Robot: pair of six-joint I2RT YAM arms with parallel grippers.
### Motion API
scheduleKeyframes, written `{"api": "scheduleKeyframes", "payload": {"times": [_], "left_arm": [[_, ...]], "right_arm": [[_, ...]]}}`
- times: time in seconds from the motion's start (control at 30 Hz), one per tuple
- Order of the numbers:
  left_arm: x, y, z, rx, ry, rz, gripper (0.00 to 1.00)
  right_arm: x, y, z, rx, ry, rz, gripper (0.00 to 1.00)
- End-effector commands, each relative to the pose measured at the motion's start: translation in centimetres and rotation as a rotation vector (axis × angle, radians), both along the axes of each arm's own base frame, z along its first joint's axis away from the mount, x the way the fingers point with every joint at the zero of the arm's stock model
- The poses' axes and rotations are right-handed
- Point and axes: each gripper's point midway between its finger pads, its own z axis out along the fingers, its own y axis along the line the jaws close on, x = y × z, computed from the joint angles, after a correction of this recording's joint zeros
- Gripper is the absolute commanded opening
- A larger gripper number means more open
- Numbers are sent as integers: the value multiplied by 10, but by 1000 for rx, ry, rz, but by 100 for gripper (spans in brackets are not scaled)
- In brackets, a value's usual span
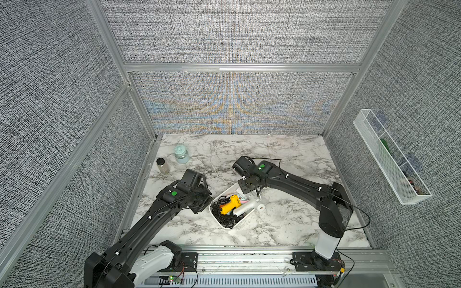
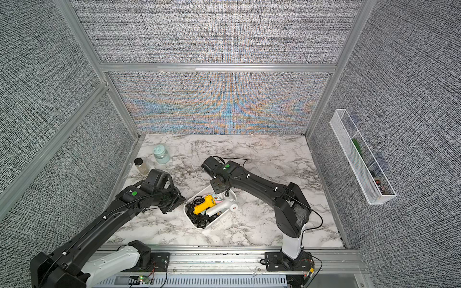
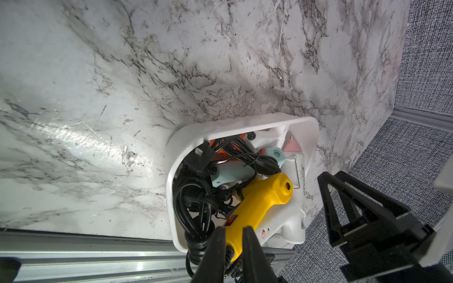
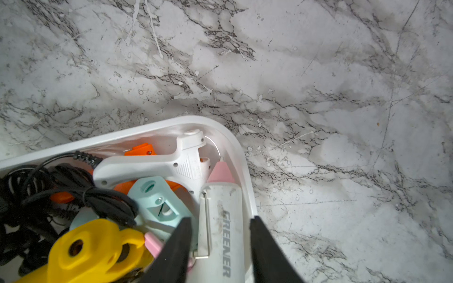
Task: Put the hot melt glue gun into the storage box
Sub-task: Place the hot melt adhesive gun in the storage box.
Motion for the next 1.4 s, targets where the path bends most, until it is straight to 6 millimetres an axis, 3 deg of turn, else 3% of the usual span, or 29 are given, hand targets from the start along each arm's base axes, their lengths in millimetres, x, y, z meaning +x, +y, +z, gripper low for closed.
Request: {"api": "scheduleKeyframes", "payload": {"times": [0.0, 0.2, 0.47, 0.73, 0.83, 1.03, 1.13, 1.27, 1.37], "left_arm": [[2, 0, 2, 4, -10, 0, 22], [4, -2, 1, 1, -5, -9, 33], [6, -5, 4, -6, -8, -21, 33], [2, -1, -1, -1, -7, -7, 33], [2, 0, 0, 1, -12, -5, 33], [3, -3, 0, -8, -7, -12, 33], [3, -5, -2, -12, -2, -18, 33], [2, -3, 0, -10, -7, -14, 33], [2, -2, 0, -8, -10, -9, 33]], "right_arm": [[-15, -6, 3, 34, 49, -16, 88], [-27, -10, 30, 221, 135, -95, 99], [-48, -29, -3, 139, 307, -115, 99], [-64, -40, 11, 151, 320, -107, 87], [-73, -47, 15, 133, 340, -94, 85], [-93, -55, 3, 54, 390, -42, 88], [-93, -44, 9, 51, 381, -16, 89], [-84, -22, 32, 145, 349, -49, 87], [-89, -23, 21, 104, 378, -64, 87]]}}
